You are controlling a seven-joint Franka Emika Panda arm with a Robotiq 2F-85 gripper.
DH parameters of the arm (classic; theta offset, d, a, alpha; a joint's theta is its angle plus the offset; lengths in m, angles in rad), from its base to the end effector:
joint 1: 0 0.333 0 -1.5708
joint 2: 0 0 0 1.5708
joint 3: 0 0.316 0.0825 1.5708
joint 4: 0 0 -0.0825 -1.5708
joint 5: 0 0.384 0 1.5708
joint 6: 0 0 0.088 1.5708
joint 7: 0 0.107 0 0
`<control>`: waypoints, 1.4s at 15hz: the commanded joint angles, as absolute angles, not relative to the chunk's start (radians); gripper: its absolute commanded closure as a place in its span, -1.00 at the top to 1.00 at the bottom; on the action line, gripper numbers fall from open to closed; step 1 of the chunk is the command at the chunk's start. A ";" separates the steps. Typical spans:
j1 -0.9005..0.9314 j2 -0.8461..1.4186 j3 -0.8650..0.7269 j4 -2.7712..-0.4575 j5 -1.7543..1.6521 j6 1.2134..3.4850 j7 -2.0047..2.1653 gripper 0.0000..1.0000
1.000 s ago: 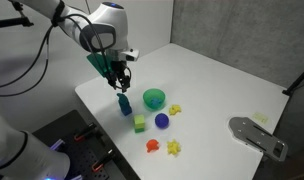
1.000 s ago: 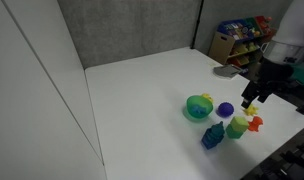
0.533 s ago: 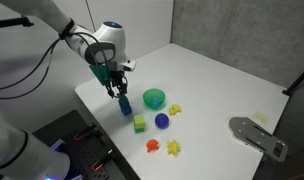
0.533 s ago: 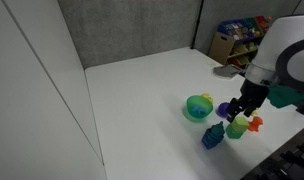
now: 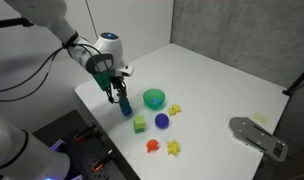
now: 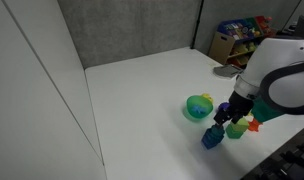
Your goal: Place the green toy animal on the light green block
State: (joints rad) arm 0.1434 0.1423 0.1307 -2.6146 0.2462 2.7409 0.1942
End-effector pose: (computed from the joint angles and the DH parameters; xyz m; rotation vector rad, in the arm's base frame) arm 0.4183 0.1096 0.2007 -3.0269 0.2258 0.0644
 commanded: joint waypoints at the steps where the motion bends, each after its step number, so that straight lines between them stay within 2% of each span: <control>1: 0.153 0.203 0.136 -2.595 0.240 2.796 0.232 1.00; 3: 0.156 0.229 0.137 -2.590 0.240 2.818 0.232 1.00; 4: 0.158 0.240 0.138 -2.586 0.240 2.827 0.233 0.90; 5: 0.160 0.252 0.137 -2.582 0.238 2.835 0.234 0.49; 7: 0.165 0.270 0.134 -2.575 0.233 2.852 0.236 0.38; 11: 0.170 0.291 0.130 -2.562 0.225 2.859 0.235 -0.31; 12: 0.166 0.285 0.134 -2.562 0.230 2.851 0.229 -0.43; 18: 0.124 0.172 0.159 -2.588 0.271 2.762 0.177 -0.69; 21: 0.102 0.099 0.145 -2.597 0.270 2.688 0.150 -0.73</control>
